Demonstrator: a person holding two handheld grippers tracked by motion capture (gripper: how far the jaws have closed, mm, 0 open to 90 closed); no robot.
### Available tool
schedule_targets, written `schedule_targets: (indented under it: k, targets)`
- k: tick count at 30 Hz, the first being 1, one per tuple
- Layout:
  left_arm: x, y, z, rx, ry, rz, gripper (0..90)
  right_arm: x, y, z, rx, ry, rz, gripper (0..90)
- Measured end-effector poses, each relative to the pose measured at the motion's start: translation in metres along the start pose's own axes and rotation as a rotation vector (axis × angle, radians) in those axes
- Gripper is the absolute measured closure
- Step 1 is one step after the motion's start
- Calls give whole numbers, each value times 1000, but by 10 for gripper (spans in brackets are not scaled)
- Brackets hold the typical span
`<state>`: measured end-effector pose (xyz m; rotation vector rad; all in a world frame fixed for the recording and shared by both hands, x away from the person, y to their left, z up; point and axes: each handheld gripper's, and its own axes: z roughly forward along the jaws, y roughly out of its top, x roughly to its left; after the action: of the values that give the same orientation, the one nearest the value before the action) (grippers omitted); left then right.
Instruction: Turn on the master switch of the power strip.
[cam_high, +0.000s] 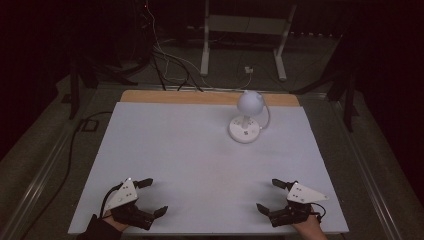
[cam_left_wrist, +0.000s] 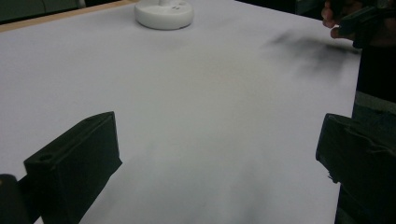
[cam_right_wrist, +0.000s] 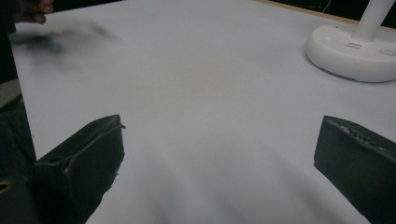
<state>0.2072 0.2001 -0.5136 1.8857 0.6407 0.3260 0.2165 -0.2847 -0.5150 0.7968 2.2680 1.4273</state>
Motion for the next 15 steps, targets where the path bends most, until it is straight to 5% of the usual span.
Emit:
schedule_targets:
  k: [15]
  targets:
    - [1,1,-3,-18,-6,-12,2,6,2,2,42,4,-26,0]
